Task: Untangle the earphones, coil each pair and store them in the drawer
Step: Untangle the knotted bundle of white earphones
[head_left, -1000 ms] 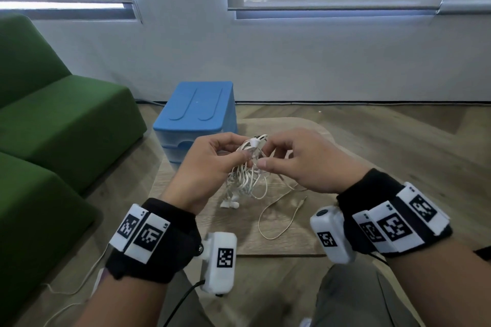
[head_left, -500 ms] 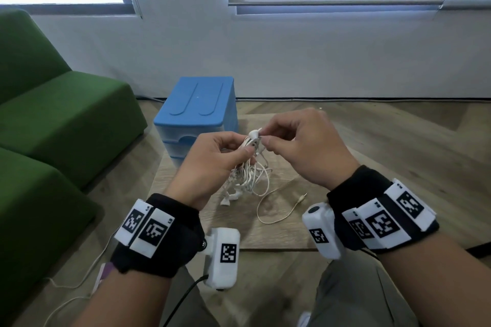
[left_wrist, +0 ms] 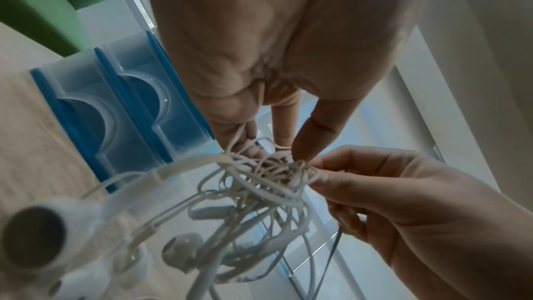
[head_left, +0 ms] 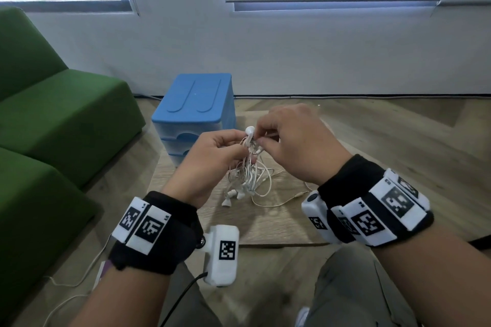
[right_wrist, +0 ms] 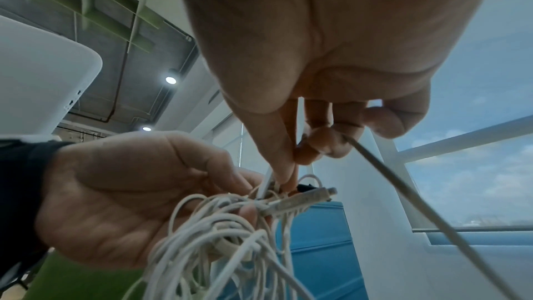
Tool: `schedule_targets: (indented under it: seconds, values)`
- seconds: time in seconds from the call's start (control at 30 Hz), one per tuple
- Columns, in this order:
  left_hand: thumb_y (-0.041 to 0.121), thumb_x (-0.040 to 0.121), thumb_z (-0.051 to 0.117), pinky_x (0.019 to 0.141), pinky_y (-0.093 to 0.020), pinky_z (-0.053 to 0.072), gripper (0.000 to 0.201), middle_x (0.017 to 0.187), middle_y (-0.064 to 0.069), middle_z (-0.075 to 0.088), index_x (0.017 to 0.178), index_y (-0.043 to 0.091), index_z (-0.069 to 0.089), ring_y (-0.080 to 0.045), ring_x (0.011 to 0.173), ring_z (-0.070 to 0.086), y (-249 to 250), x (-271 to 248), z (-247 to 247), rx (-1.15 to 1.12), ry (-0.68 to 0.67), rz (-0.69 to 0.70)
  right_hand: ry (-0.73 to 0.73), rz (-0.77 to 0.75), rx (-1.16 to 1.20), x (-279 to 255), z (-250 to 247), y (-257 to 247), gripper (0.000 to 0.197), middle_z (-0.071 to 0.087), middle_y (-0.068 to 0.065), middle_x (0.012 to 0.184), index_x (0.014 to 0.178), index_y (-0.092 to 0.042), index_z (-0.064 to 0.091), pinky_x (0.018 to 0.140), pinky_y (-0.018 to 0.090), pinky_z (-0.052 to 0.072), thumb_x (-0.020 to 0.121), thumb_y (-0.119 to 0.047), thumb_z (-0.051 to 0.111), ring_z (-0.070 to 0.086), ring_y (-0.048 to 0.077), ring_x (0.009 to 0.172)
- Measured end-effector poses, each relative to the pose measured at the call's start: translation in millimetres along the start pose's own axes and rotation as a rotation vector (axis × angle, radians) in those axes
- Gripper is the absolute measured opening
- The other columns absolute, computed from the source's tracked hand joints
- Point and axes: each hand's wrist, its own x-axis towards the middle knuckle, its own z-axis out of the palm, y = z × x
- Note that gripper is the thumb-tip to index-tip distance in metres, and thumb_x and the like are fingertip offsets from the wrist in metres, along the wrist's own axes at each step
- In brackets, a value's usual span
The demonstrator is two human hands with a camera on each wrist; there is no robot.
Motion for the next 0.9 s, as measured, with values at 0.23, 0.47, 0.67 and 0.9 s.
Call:
schedule_targets:
  seconds: [0.23, 0.47, 0.67, 0.9]
  values:
    - [-0.008, 0.093, 0.065, 0.084, -0.036, 0.057, 0.024, 0.096, -0.022, 0.077, 0.103, 0.007, 0.081, -0.026, 0.085, 0.071, -2.0, -0.1, -4.4, -0.008, -0.003, -0.014, 0.036, 0.021, 0.057, 2.5, 0.2, 4.1, 0.008, 0.066, -0.010, 0.070, 0.079, -0.020, 0.075, 0.062, 0.015, 0.039, 0.083, -0.014, 0.074, 0.056, 0.004, 0.066]
    - [-0.005, 0.095, 0.063, 0.084, -0.037, 0.055, 0.021, 0.093, -0.025, 0.075, 0.098, 0.005, 0.081, -0.024, 0.084, 0.070, -3.1, 0.0, -5.0, 0.023, -0.028, -0.018, 0.000, 0.004, 0.112, 4.6, 6.8, 6.4, 0.007, 0.063, -0.014, 0.070, 0.082, -0.020, 0.081, 0.064, 0.011, 0.041, 0.084, -0.015, 0.077, 0.058, 0.001, 0.067]
    - [0.008, 0.090, 0.077, 0.082, -0.030, 0.055, 0.016, 0.098, -0.022, 0.073, 0.105, 0.004, 0.079, -0.021, 0.086, 0.068, -3.0, -0.7, -2.8, 0.024, -0.077, -0.008, 0.017, 0.003, 0.162, 2.5, 5.5, 5.2, 0.013, 0.067, -0.010, 0.073, 0.084, -0.021, 0.072, 0.063, 0.015, 0.046, 0.081, -0.009, 0.076, 0.062, 0.004, 0.069]
    - [-0.003, 0.093, 0.069, 0.078, -0.033, 0.053, 0.012, 0.082, -0.015, 0.071, 0.101, -0.001, 0.077, -0.020, 0.076, 0.068, -15.2, 2.6, -4.2, 0.000, -0.023, -0.065, 0.128, -0.088, 0.146, -8.6, 5.7, 6.2, 0.017, 0.057, -0.014, 0.089, 0.088, -0.027, 0.061, 0.081, 0.040, 0.047, 0.077, -0.016, 0.066, 0.051, 0.011, 0.087]
